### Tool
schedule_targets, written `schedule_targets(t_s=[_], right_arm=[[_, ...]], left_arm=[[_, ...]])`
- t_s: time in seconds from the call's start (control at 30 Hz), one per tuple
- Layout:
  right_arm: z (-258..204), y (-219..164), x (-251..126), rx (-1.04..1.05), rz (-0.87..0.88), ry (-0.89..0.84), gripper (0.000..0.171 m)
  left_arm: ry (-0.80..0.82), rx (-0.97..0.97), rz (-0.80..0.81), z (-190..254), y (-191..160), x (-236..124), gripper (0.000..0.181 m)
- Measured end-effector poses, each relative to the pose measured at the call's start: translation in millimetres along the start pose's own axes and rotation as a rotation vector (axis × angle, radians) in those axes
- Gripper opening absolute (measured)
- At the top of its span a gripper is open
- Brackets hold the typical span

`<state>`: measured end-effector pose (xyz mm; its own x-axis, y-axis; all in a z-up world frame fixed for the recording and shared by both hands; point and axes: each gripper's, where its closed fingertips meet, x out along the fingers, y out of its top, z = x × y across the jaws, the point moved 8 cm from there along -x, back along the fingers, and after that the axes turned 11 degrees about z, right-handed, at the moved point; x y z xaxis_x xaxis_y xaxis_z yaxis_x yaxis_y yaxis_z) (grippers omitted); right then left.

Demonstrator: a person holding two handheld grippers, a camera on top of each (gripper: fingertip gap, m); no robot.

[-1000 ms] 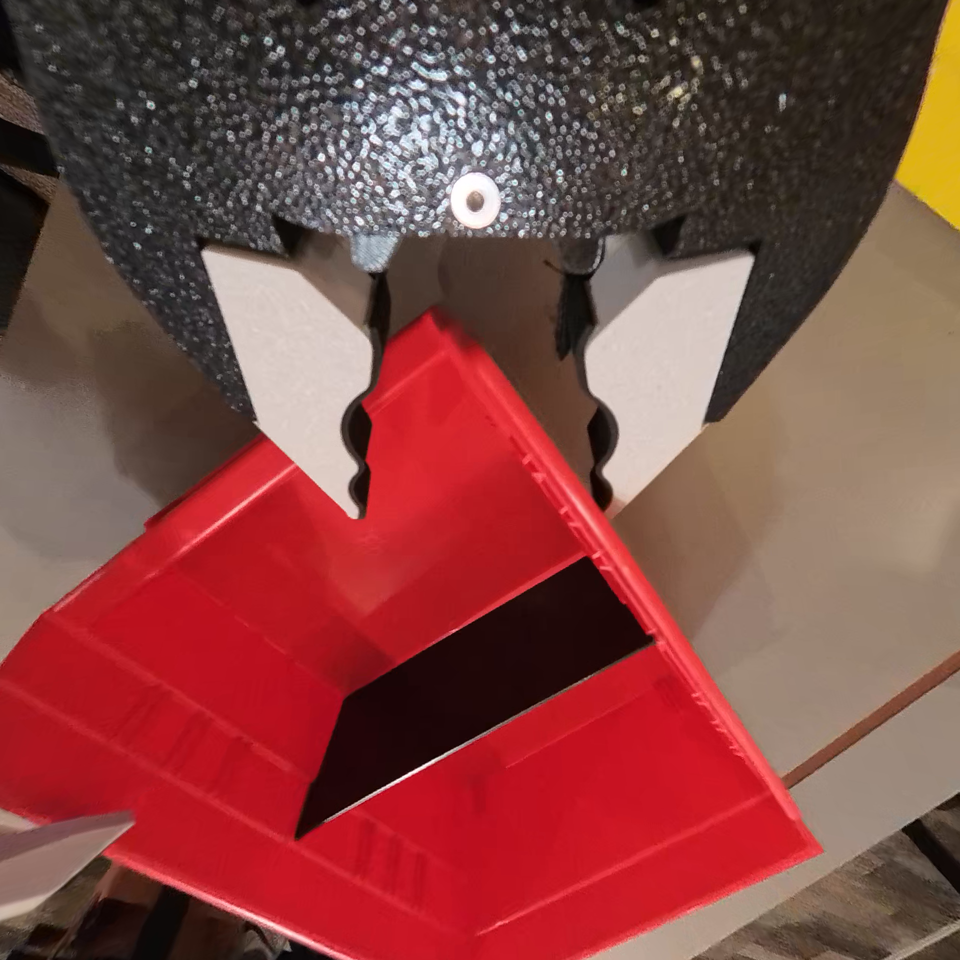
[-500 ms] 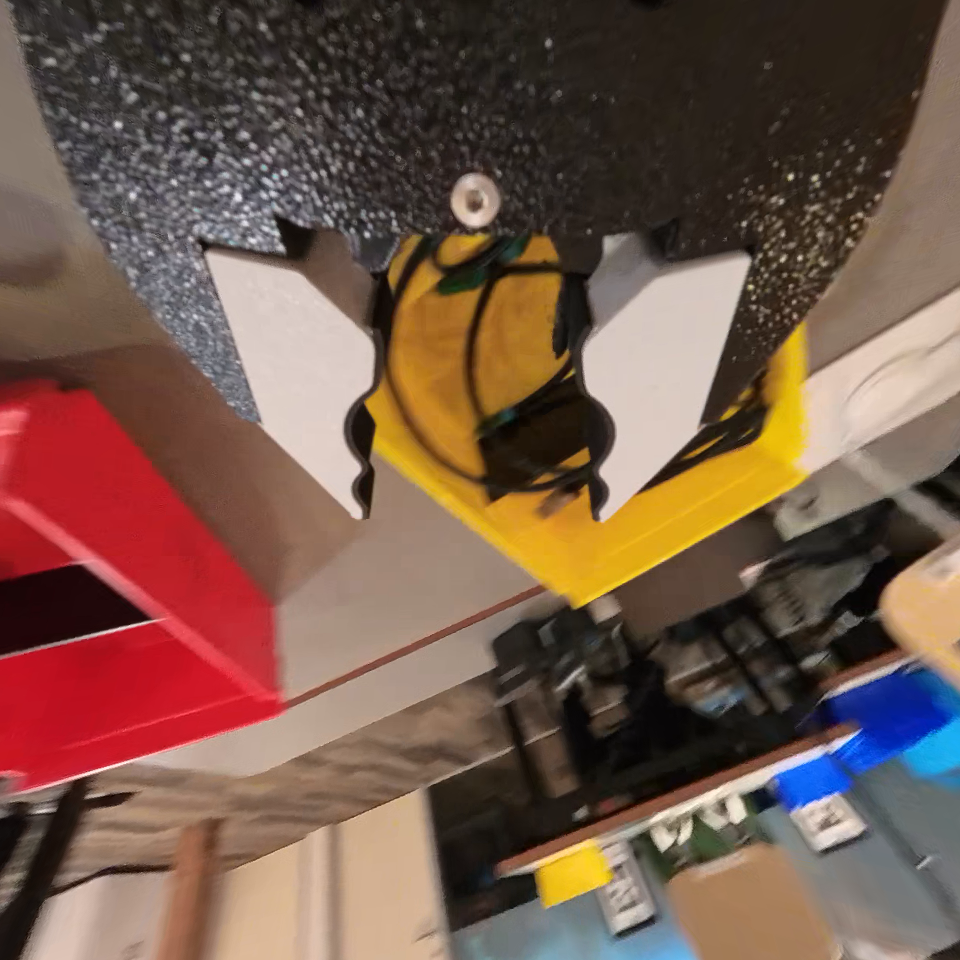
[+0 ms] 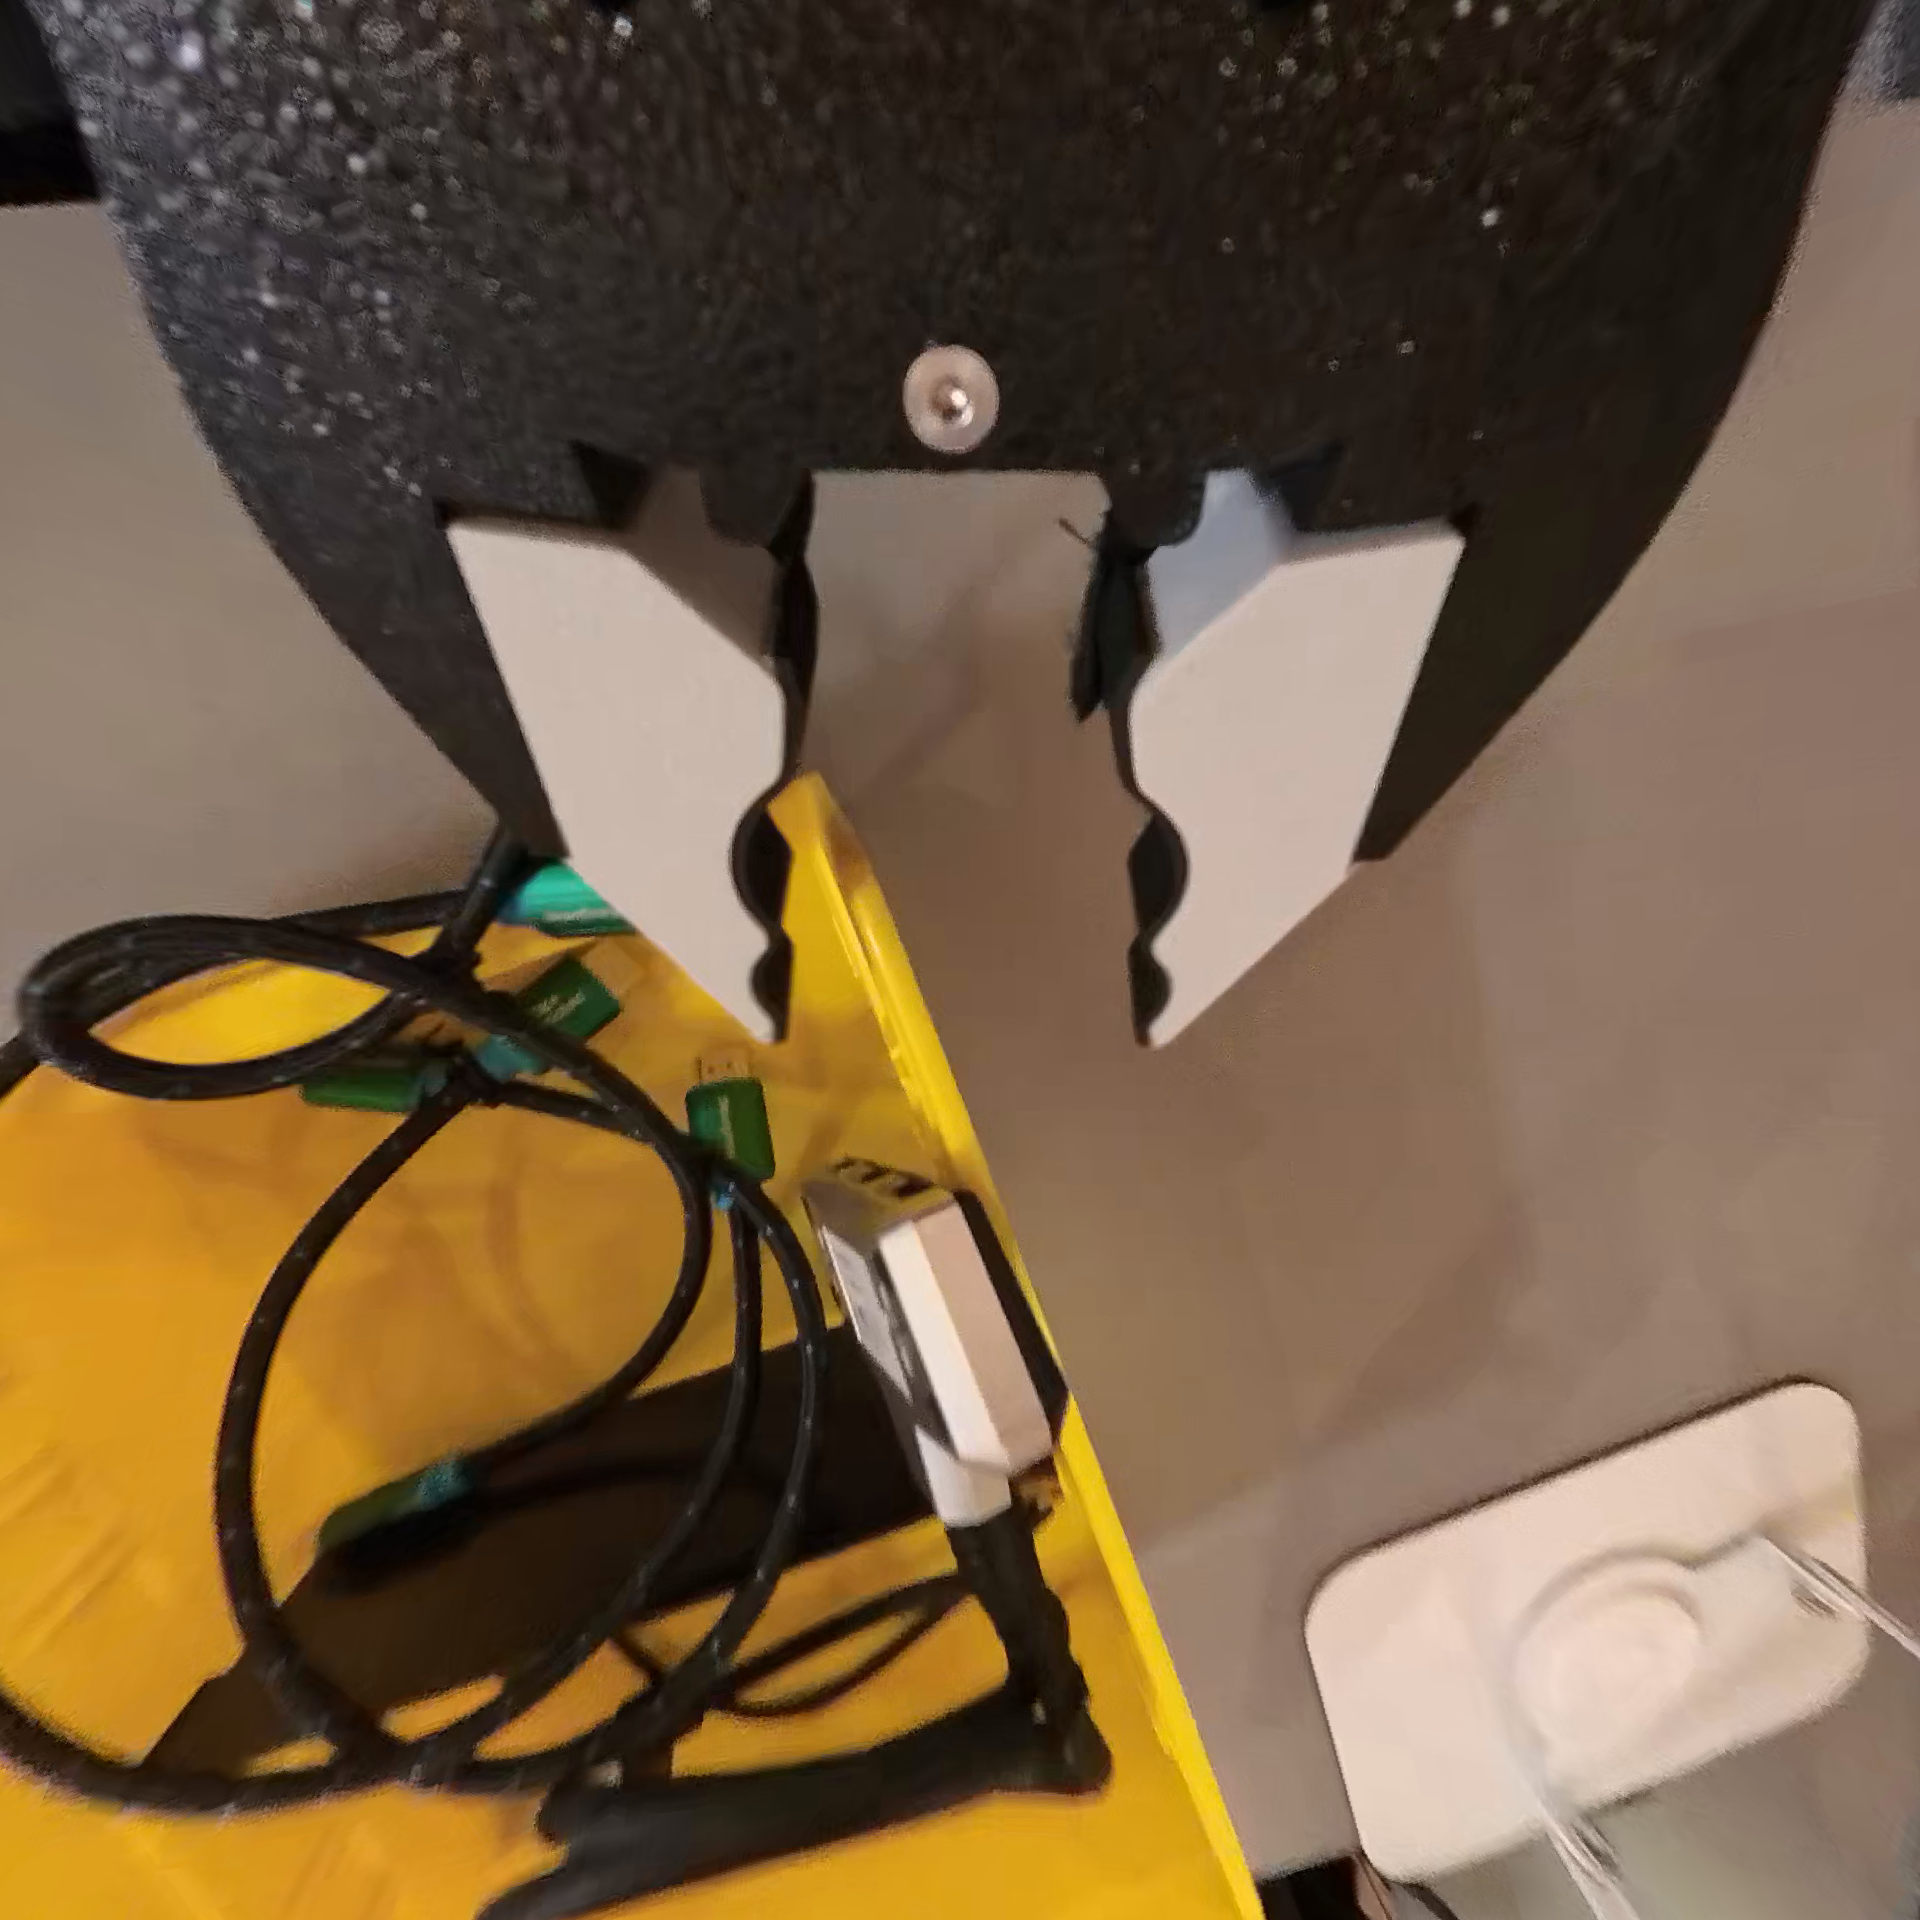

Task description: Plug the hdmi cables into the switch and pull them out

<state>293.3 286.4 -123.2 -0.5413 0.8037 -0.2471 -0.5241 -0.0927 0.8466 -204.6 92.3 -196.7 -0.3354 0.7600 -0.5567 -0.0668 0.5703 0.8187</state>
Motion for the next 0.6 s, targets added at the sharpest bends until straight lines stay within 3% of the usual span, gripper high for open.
schedule_targets(t_s=[0.1,0.17,0.6], right_arm=[[-2.3,0.6,1.1,-0.008,-0.004,0.01,0.061],[-2.5,0.2,1.6,-0.009,-0.006,0.011,0.061],[12.7,-43.1,12.9,0.177,-0.25,-0.019,0.061]], left_arm=[[-0.029,0.015,-0.037,1.1,-7.0,8.1,0.041],[-0.047,0.019,-0.015,3.2,-7.7,10.7,0.009],[0.045,-0.057,0.055,-32.7,-21.0,6.1,0.003]])
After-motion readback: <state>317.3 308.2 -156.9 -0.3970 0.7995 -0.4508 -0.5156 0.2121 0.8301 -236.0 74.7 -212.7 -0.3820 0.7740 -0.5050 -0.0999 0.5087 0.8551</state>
